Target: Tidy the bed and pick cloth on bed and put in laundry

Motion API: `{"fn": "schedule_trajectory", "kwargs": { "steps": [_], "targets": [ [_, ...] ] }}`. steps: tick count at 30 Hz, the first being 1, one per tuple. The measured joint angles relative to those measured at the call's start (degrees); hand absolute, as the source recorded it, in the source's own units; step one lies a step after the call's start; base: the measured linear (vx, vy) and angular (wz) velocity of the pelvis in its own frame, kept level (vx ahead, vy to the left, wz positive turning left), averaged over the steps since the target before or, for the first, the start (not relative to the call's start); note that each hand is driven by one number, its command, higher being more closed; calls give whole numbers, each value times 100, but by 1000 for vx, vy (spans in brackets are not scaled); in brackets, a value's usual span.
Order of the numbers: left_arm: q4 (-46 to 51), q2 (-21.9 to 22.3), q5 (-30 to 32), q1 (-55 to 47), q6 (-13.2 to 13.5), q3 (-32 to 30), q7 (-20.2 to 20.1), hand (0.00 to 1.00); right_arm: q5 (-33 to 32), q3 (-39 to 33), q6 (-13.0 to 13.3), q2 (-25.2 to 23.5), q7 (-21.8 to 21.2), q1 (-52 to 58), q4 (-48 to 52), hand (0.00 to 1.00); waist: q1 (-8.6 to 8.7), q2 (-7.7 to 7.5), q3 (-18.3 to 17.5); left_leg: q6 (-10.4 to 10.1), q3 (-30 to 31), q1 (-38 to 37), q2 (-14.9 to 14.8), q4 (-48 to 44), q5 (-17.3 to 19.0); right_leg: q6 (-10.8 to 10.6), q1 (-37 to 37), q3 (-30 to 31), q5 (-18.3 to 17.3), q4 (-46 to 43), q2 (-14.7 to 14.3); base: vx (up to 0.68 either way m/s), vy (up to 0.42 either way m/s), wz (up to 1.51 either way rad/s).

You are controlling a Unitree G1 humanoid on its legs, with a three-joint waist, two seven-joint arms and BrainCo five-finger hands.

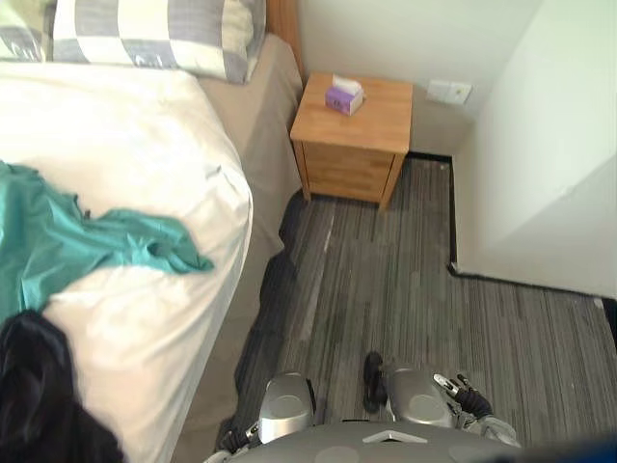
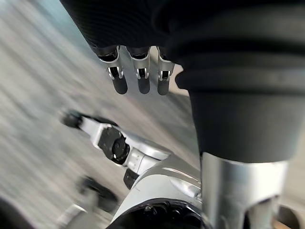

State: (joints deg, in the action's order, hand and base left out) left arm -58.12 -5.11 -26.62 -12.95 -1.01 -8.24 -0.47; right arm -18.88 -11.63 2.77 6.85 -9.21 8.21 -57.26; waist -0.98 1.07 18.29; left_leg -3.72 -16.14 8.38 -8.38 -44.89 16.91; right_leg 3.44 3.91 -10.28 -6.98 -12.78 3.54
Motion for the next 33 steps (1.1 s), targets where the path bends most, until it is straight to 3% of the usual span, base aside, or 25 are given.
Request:
{"fn": "schedule_trajectory", "kwargs": {
  "steps": [1, 2, 4, 5, 6, 7, 8, 10, 11, 12, 13, 14, 15, 17, 18, 19, 20, 21, 23, 25, 27, 29, 30, 31, 33],
  "targets": [
    [66, 44, -25, 39, 13, -47, -28, 0, 6, -113, -12, 1, -22, -52, 1, 0, 28, 39, -3, -45, -618, 132, -21, 1019, -160, -160, 223, -154, -147, 149, 134, 393, 4, 38],
    [56, 55, -27, 27, 4, -59, -28, 0, 5, -143, -21, 2, -25, -55, 4, 0, 100, 89, -26, 66, -1370, 196, -125, 1766, -425, -273, 419, -366, -341, 178, 185, 485, 51, 60],
    [59, 36, -29, 2, -4, -54, 7, 0, 5, -145, -30, -12, -23, -42, 25, 0, 129, 102, -46, 341, -2102, 174, -178, 2293, -606, -456, 692, -666, -706, 61, 193, 573, 159, 79],
    [59, 23, -131, 7, -73, -45, 71, 0, 8, -141, -63, -14, -3, -52, 6, 0, 95, 50, -109, 923, -2170, 197, -117, 2363, -775, -586, 698, -807, -1076, -279, 282, 519, 179, 76],
    [80, -36, -224, -21, -134, -64, 36, 0, 9, -138, -92, -61, 35, -63, -8, 0, 67, -96, -223, 1228, -2143, 222, 52, 2266, -741, -732, 652, -904, -1340, -625, 520, 423, 133, 64],
    [102, -81, -234, -33, -150, -38, -2, 0, 9, -147, -109, -96, 52, -57, -25, 0, 34, -202, -274, 1264, -2081, 241, 215, 2266, -649, -854, 559, -936, -1428, -1068, 666, 518, 126, 66],
    [114, -141, -330, -66, -202, 39, -11, 0, 9, -185, -108, -101, 54, -300, -71, 0, 1, -246, -301, 1356, -1894, 185, 465, 2387, -563, -1060, -188, -925, -1125, -2683, 1135, 505, 121, 67],
    [59, -187, -401, -50, -252, 191, 40, 0, 14, -251, -64, -209, 44, -561, -131, 0, 120, -217, -292, 1459, -1457, -151, 617, 2586, -584, -992, -556, -960, -1176, -3775, 1353, 964, -28, 283],
    [73, -351, -420, -34, -249, 461, 204, 0, -9, -244, 17, -293, -13, -614, -235, 0, -2, -295, -324, 831, 493, -1076, 830, 3592, -901, -1223, -870, -359, -849, -1849, 1185, 1221, -323, 448],
    [142, -455, -419, -81, -248, 506, 166, 0, -9, -232, 18, -422, -13, -649, -228, 0, -85, -485, -335, 718, 512, -1238, 977, 3685, -912, -1133, -914, -256, 103, -1257, 1224, 962, -428, 382],
    [187, -538, -418, -96, -249, 528, 123, 0, -10, -219, 40, -490, -24, -670, -220, 0, -124, -625, -325, 679, 514, -1295, 1088, 3692, -897, -1101, -1006, -224, 454, -1167, 1266, 168, -382, 10],
    [213, -478, -399, -90, -255, 532, 117, 0, -11, -223, 64, -458, -21, -779, -318, 0, -176, -509, -327, 555, 577, -1298, 992, 3659, -806, -993, -905, -8, 223, -1294, 1170, 82, -335, 22],
    [261, -374, -345, -203, -258, 552, 205, 0, -16, -229, 60, -438, 9, -871, -326, 0, -48, -318, -395, 394, 949, -1030, 842, 3455, -695, -959, -936, 617, 210, -1284, 846, 82, -366, 62],
    [105, -339, -314, -182, -232, 575, 199, 0, -132, -254, 14, -356, 36, -710, -251, 0, 223, -134, -522, 285, 1706, -661, 780, 3377, -750, -940, -648, 1152, 111, -804, 542, 69, -252, 183],
    [-33, -318, -321, -98, -208, 392, 98, 0, -97, -376, -133, -362, 25, -569, -267, 0, 212, -150, -543, 196, 1984, -484, 711, 3362, -855, -1011, -343, 1072, 54, -284, 508, 67, -300, 198],
    [4, -237, -347, -35, -194, -65, 50, 0, -101, -375, -249, -442, 29, -474, -323, 0, -86, -242, -511, 179, 1770, -267, 527, 3357, -879, -947, -227, 763, -54, 54, 460, 5, -297, 145],
    [-2, -213, -345, -37, -203, -167, 68, 0, -107, -372, -272, -463, 30, -499, -333, 0, -120, -300, -512, 205, 1587, -148, 432, 3317, -885, -899, -165, 539, -173, 152, 458, -56, -326, 105],
    [-18, -244, -329, -40, -218, -213, 88, 0, -128, -389, -301, -476, 37, -562, -333, 0, -83, -364, -477, 257, 1284, -57, 274, 3243, -910, -807, -37, 209, -343, 233, 483, -87, -312, 154],
    [-5, -331, -126, -38, -234, -193, -16, 0, -359, -559, -343, -344, 100, -548, -348, 0, 47, -366, -449, 188, -41, 47, -48, 2427, -890, -689, 271, -622, -525, 196, 630, -63, -235, 177],
    [-1, -299, -66, -51, -268, -68, -19, 0, -536, -590, -335, -169, 165, -582, -313, 0, 42, -205, -509, 223, -678, -180, -58, 1861, -695, -691, 351, -834, -556, 68, 739, -49, -2, 94],
    [0, -234, 102, -5, -344, 23, 37, 0, -692, -602, -306, -112, 220, -650, -163, 0, 50, -32, -560, 349, -890, -235, 3, 1917, -520, -793, 300, -926, -655, -144, 750, -57, 97, 57],
    [9, -321, 198, -6, -375, 164, 59, 0, -776, -589, -318, -241, 236, -653, -144, 0, 76, -100, -598, 399, -746, -324, 238, 2460, -582, -768, 223, -851, -647, -46, 775, -73, 102, 53],
    [-7, -418, 326, 0, -417, 218, 60, 0, -856, -622, -305, -376, 279, -640, -205, 0, 129, -248, -623, 437, -650, -482, 542, 3164, -865, -799, 195, -771, -610, 56, 874, -101, 101, 59],
    [-7, -452, 367, 5, -466, 302, 46, 0, -905, -658, -301, -429, 303, -618, -233, 0, 155, -266, -623, 436, -596, -626, 684, 3707, -1196, -844, 127, -764, -499, 37, 902, -97, 69, 45],
    [-18, -430, 406, -1, -517, 527, 30, 0, -1000, -738, -291, -473, 384, -543, -222, 0, 233, -120, -622, 409, -499, -963, 740, 4758, -1803, -874, -23, -752, -223, -70, 771, -137, 90, 24]
  ]
}}
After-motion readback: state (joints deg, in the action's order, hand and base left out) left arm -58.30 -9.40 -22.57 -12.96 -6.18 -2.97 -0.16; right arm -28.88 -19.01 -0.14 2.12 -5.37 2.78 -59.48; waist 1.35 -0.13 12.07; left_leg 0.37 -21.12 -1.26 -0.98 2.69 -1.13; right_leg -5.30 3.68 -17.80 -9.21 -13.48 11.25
